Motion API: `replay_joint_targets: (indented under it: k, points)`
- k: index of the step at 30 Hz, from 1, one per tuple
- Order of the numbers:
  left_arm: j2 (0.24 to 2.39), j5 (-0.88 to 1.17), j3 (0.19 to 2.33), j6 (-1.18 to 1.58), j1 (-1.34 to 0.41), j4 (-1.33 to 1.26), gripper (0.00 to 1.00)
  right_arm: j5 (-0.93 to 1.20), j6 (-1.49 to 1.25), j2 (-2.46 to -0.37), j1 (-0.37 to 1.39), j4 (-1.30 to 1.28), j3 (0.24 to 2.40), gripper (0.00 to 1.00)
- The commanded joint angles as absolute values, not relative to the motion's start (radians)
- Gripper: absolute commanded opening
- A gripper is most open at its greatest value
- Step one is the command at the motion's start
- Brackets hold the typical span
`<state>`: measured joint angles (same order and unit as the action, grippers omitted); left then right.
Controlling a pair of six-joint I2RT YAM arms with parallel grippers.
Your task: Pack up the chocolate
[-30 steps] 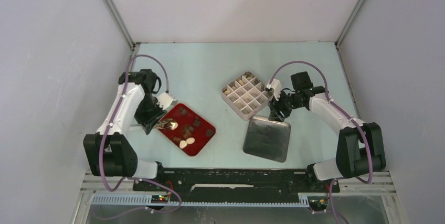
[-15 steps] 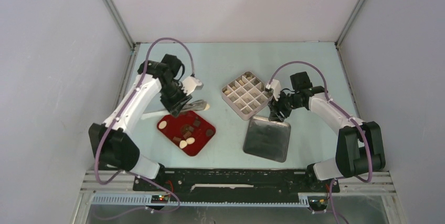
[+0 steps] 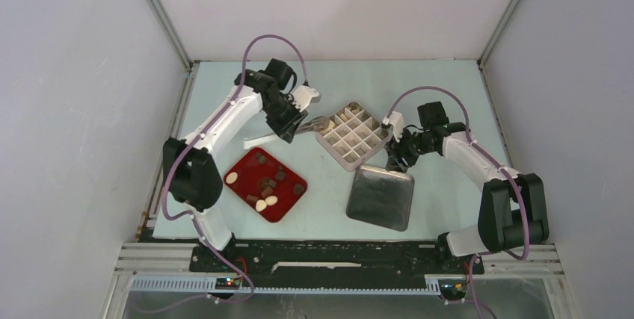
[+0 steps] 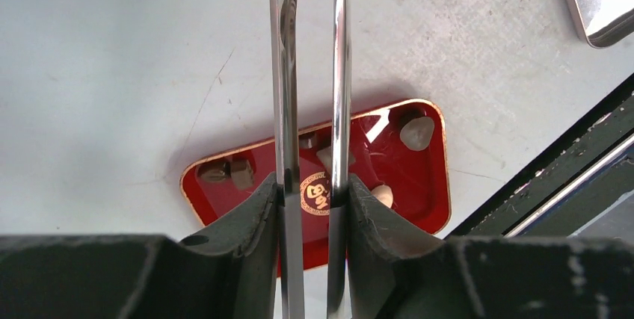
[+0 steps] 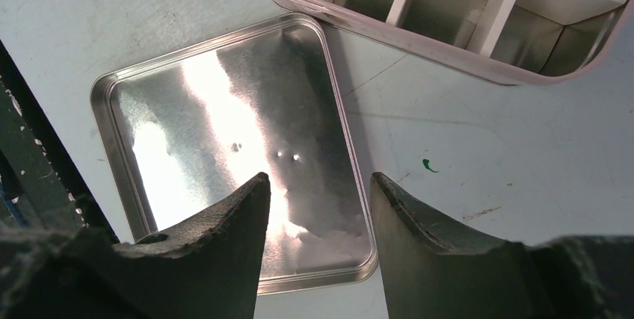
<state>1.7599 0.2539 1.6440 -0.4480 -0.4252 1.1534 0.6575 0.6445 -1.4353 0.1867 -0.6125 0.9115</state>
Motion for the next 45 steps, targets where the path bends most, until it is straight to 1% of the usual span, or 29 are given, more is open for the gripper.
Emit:
replay_joint_targets:
  k: [1, 7, 13, 17, 21, 25, 29, 35, 45]
  points:
    - [1.784, 0.284, 1.708, -0.412, -0.450, 1.136, 0.09, 0.672, 0.658, -1.412, 0.176, -0.615, 0.931, 0.54]
    - [1.793, 0.276, 1.662, -0.418, -0.455, 1.128, 0.10, 0.672, 0.664, -1.417, 0.174, -0.615, 0.931, 0.54]
    - [1.810, 0.282, 1.654, -0.433, -0.468, 1.146, 0.16, 0.670, 0.666, -1.422, 0.176, -0.617, 0.931, 0.55]
    - [1.810, 0.277, 1.648, -0.442, -0.486, 1.147, 0.17, 0.668, 0.666, -1.421, 0.175, -0.617, 0.931, 0.55]
    - [1.821, 0.252, 1.648, -0.432, -0.500, 1.155, 0.18, 0.667, 0.666, -1.420, 0.175, -0.617, 0.931, 0.54]
    - [1.826, 0.201, 1.640, -0.401, -0.500, 1.148, 0.20, 0.668, 0.666, -1.421, 0.174, -0.618, 0.931, 0.55]
    - [1.821, 0.158, 1.638, -0.377, -0.500, 1.161, 0.24, 0.669, 0.667, -1.420, 0.174, -0.618, 0.931, 0.54]
    - [1.807, 0.165, 1.637, -0.389, -0.507, 1.174, 0.35, 0.670, 0.667, -1.420, 0.175, -0.618, 0.931, 0.55]
    - [1.792, 0.189, 1.638, -0.414, -0.533, 1.171, 0.39, 0.672, 0.667, -1.415, 0.175, -0.622, 0.931, 0.55]
